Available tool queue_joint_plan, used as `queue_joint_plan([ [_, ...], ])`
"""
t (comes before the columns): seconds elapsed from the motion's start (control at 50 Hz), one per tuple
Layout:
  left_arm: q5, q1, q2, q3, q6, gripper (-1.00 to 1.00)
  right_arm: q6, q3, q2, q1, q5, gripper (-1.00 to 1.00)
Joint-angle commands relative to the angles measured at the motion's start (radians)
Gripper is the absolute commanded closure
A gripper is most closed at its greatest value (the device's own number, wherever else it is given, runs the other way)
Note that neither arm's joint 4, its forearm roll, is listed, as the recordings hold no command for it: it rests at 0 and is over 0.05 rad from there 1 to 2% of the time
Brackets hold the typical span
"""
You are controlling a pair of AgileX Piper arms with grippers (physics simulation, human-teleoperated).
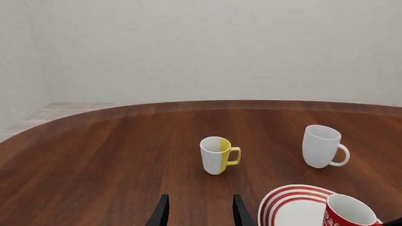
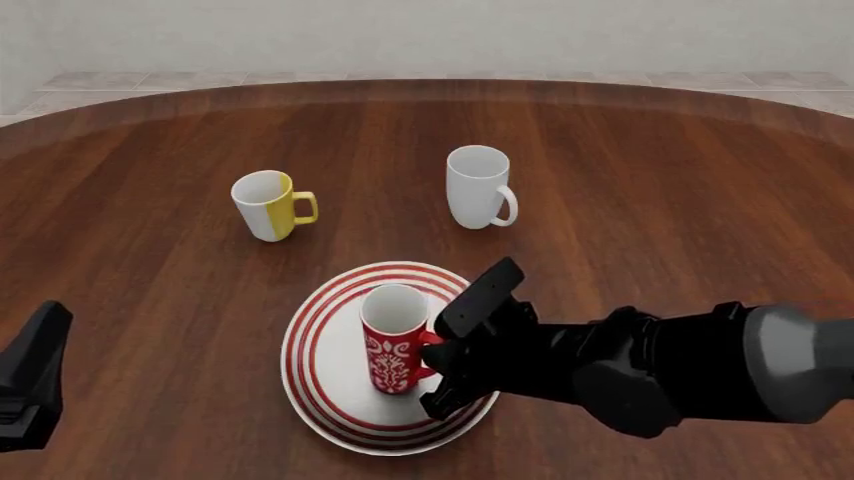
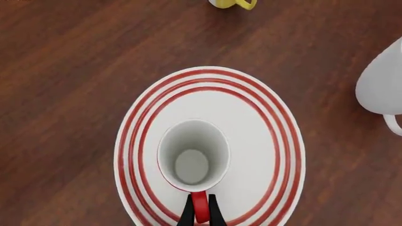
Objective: Pick up the red mug and put it on the plate
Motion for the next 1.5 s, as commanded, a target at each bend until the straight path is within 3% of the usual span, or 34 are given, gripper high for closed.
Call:
queue_joint_plan([
  [0.02,0.004,0.0,0.0,-0.004,-0.002,-1.0,0.024,-0.004,0.015,0.009,-0.007,1.0],
  [0.18,-0.005,0.0,0.0,0.005,-0.003,-1.0,0.054,-0.007,0.031,0.019,-0.011,1.0],
  [0.2,-0.006,-0.001,0.0,0.006,-0.003,-1.0,0.072,-0.009,0.033,0.015,-0.007,-1.0],
  [0.74,0.002,-0.003,0.0,-0.003,-0.003,-1.0,0.106,-0.018,0.019,0.034,0.024,-1.0],
  [0.86,0.001,-0.003,0.0,-0.002,-0.004,-1.0,0.078,-0.027,-0.024,0.042,0.063,-1.0],
  [0.9,0.005,-0.003,0.0,-0.006,-0.003,-1.0,0.045,-0.026,-0.06,0.044,0.082,-1.0],
  [1.0,0.003,-0.005,0.0,-0.005,-0.001,-1.0,0.044,-0.017,-0.117,0.023,0.124,-1.0],
  [1.08,-0.002,-0.006,0.0,-0.001,0.001,-1.0,0.008,-0.01,-0.205,0.015,0.182,-1.0],
  [1.2,-0.003,-0.006,0.0,-0.002,0.005,-1.0,0.011,-0.007,-0.299,-0.001,0.256,-1.0],
  [1.32,-0.003,-0.007,0.0,-0.003,0.012,-1.0,-0.023,-0.017,-0.438,-0.01,0.359,-1.0],
  [1.36,-0.004,-0.006,-0.001,-0.002,0.014,-1.0,-0.062,-0.025,-0.517,-0.028,0.409,-1.0],
  [1.4,0.0,-0.004,-0.001,-0.005,0.013,-1.0,-0.058,-0.043,-0.574,-0.025,0.457,-1.0],
  [1.42,-0.001,-0.004,-0.001,-0.004,0.014,-1.0,-0.115,-0.043,-0.632,-0.061,0.492,-1.0],
  [1.46,0.003,-0.004,-0.001,-0.008,0.016,-1.0,-0.102,-0.068,-0.69,-0.067,0.543,-1.0],
  [1.48,-0.003,-0.004,-0.001,-0.003,0.017,-1.0,-0.145,-0.07,-0.738,-0.104,0.579,-1.0],
  [1.5,-0.003,-0.004,-0.001,-0.002,0.017,-1.0,-0.145,-0.07,-0.738,-0.104,0.579,-1.0],
])
